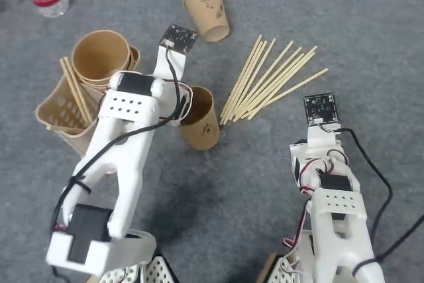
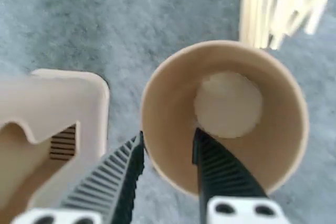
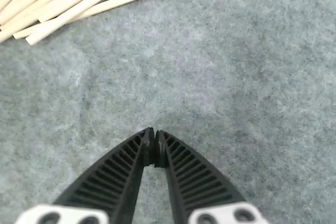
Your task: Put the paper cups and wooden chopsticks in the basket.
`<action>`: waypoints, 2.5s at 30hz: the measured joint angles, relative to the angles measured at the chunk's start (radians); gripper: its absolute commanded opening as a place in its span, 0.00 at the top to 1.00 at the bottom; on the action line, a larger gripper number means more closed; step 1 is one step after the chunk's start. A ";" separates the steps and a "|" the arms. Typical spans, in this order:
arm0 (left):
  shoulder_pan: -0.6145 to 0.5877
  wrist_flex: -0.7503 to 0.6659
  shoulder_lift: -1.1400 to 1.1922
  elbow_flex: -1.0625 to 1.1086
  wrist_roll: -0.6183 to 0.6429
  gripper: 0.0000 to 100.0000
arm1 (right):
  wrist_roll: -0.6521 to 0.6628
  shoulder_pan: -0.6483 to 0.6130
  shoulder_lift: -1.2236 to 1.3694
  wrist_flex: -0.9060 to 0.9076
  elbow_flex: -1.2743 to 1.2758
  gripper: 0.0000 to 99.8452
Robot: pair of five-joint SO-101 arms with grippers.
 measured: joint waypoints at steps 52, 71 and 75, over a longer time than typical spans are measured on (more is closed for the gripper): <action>0.120 0.084 -0.009 -0.123 -0.069 0.99 | 0.000 -0.002 0.000 0.000 0.000 0.92; -0.060 0.241 -0.529 -0.588 -0.080 0.99 | 0.000 -0.183 0.058 0.500 -0.634 0.86; -0.190 0.147 -0.497 -0.589 -0.080 0.99 | -0.006 -0.196 0.226 0.555 -0.784 0.86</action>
